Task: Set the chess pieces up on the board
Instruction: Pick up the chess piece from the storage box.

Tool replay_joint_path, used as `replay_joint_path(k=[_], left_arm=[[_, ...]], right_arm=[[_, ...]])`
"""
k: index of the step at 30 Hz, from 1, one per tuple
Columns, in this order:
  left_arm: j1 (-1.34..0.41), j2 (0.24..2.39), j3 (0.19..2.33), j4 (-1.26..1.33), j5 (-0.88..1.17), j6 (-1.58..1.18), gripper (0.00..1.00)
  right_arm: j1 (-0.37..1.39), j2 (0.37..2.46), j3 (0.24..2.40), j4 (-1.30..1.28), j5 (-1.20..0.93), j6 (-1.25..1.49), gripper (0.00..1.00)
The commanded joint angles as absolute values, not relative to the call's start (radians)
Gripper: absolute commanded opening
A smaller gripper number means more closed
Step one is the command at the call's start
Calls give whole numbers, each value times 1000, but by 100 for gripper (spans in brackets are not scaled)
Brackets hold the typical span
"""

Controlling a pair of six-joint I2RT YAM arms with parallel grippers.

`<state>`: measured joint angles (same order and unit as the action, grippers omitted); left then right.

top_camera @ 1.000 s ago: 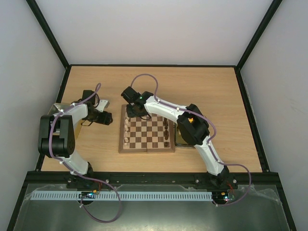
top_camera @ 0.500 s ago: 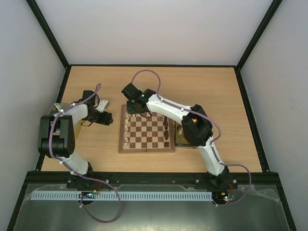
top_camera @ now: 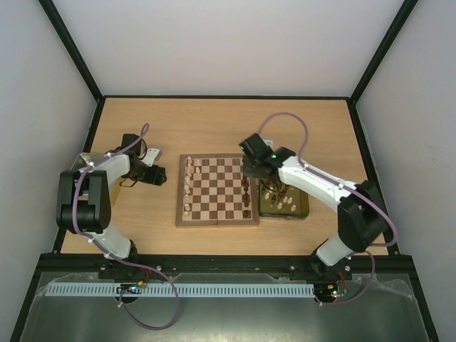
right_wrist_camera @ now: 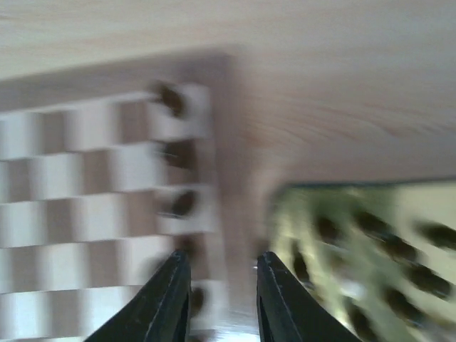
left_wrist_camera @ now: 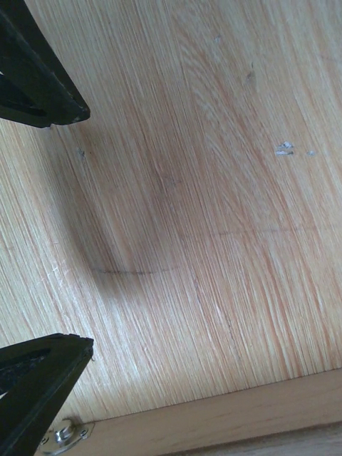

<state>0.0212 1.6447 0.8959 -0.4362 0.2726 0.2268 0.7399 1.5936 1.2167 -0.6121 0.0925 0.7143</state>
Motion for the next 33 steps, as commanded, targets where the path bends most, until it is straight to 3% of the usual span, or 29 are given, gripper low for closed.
replay_joint_path(k=[1, 7, 33], left_arm=[[26, 1627, 884, -452, 282, 221, 80], [26, 1629, 885, -454, 276, 218, 80], [26, 1632, 882, -451, 264, 218, 80]], right_arm=[[653, 1464, 1009, -613, 142, 753, 25], [557, 1421, 930, -608, 71, 722, 25], [523, 1533, 864, -503, -9, 707, 21]])
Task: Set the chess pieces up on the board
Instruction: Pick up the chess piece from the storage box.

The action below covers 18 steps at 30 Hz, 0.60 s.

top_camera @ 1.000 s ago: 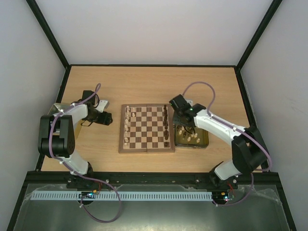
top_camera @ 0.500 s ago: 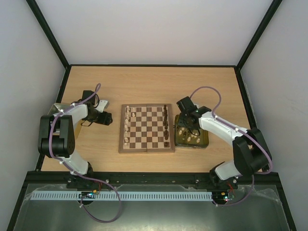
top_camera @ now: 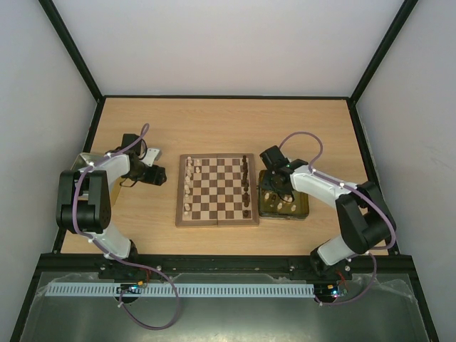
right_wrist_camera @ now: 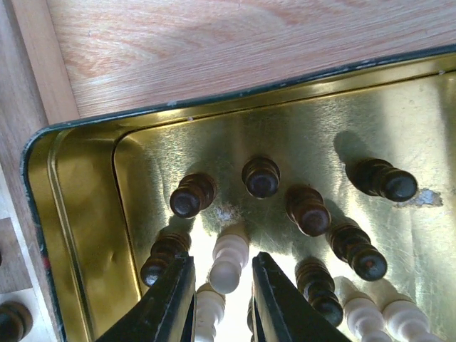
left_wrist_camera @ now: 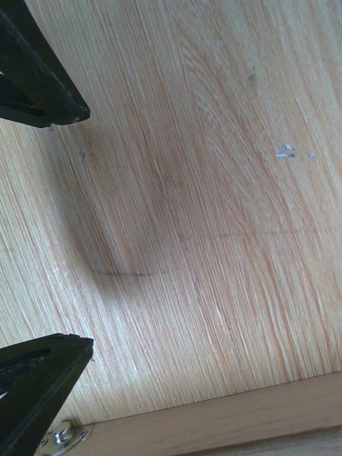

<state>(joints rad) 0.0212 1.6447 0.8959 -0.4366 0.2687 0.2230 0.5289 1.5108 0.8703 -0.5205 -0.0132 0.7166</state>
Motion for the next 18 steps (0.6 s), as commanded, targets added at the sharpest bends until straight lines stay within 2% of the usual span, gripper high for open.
replay_joint_path(k=[1, 5, 10, 18], left_arm=[[26, 1632, 882, -451, 264, 219, 80], [26, 1633, 884, -451, 264, 218, 80], [26, 1633, 883, -451, 264, 216, 80], [26, 1625, 884, -452, 267, 216, 80]], right_arm=[[522, 1537, 860, -497, -9, 707, 21], [521, 1547, 848, -485, -7, 704, 21], [520, 1548, 843, -482, -4, 701, 15], [520, 1564, 832, -469, -2, 696, 14]])
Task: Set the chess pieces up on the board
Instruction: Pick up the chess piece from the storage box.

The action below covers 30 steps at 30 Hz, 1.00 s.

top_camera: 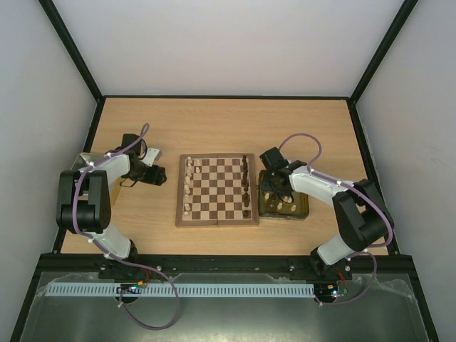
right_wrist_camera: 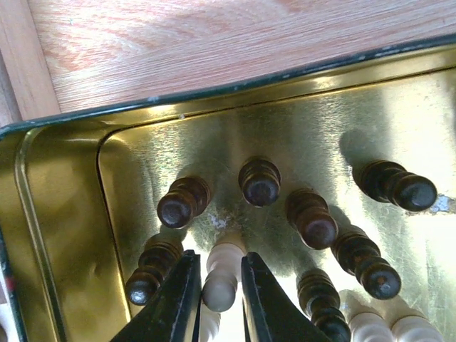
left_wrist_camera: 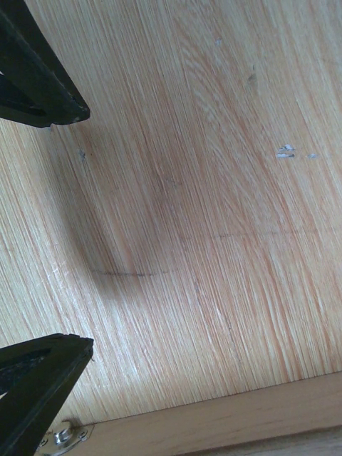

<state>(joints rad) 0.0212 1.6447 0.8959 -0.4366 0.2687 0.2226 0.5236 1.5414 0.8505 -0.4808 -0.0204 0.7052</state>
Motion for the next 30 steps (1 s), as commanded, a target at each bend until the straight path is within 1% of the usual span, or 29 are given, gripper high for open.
replay_joint_path(k=[1, 3, 5, 11, 21, 23, 26, 30], left_arm=[[26, 1625, 884, -452, 268, 216, 80], [26, 1623, 884, -453, 267, 217, 80], [26, 1622, 884, -452, 267, 217, 80], [26, 1621, 887, -453, 270, 216, 80], [23, 1621, 888, -451, 273, 216, 80], [23, 1621, 888, -451, 274, 217, 80], [23, 1623, 887, -451, 275, 218, 80], [23, 1617, 885, -451, 272, 218, 80]], right_arm=[[520, 1567, 832, -469, -4, 695, 14], [519, 1571, 832, -469, -8, 695, 16], [520, 1568, 836, -472, -6, 693, 17], [520, 1548, 843, -497, 15, 693, 7], [532, 1430, 896, -619, 72, 685, 6], [564, 1417, 936, -652, 108, 686, 6], [672, 1445, 1050, -710, 177, 702, 6], [769, 1517, 1169, -708, 166, 726, 6]])
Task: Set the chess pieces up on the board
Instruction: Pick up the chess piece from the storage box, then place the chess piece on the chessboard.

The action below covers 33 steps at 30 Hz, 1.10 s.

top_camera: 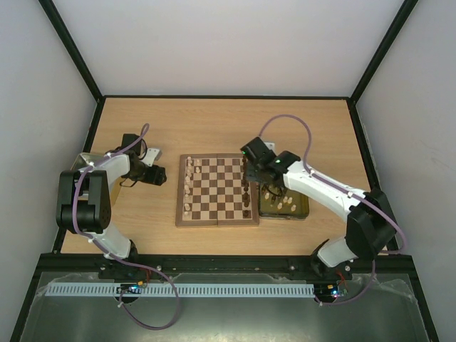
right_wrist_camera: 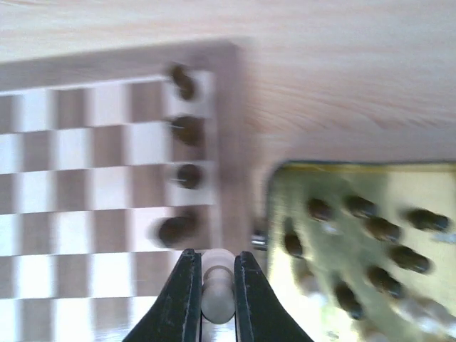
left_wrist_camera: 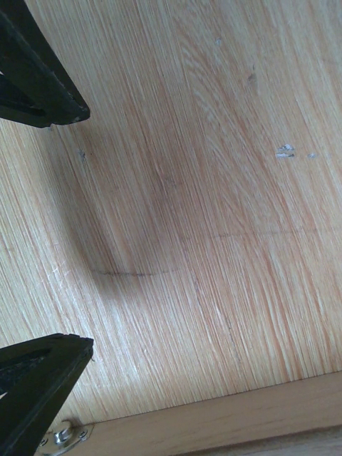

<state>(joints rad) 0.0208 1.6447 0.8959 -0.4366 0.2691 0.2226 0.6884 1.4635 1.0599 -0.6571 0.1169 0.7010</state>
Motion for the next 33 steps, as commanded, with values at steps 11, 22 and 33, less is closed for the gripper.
replay_joint_path(k=[11, 22, 33], left_arm=[[25, 1613, 887, -451, 264, 215, 80], [25, 1623, 887, -444, 259, 216, 80], [25, 1624, 885, -441, 261, 219, 80]], right_arm=[[946, 1885, 1506, -635, 56, 703, 6], [951, 2061, 1676, -607, -9, 678, 5], [952, 2151, 1752, -627, -16, 660, 5]])
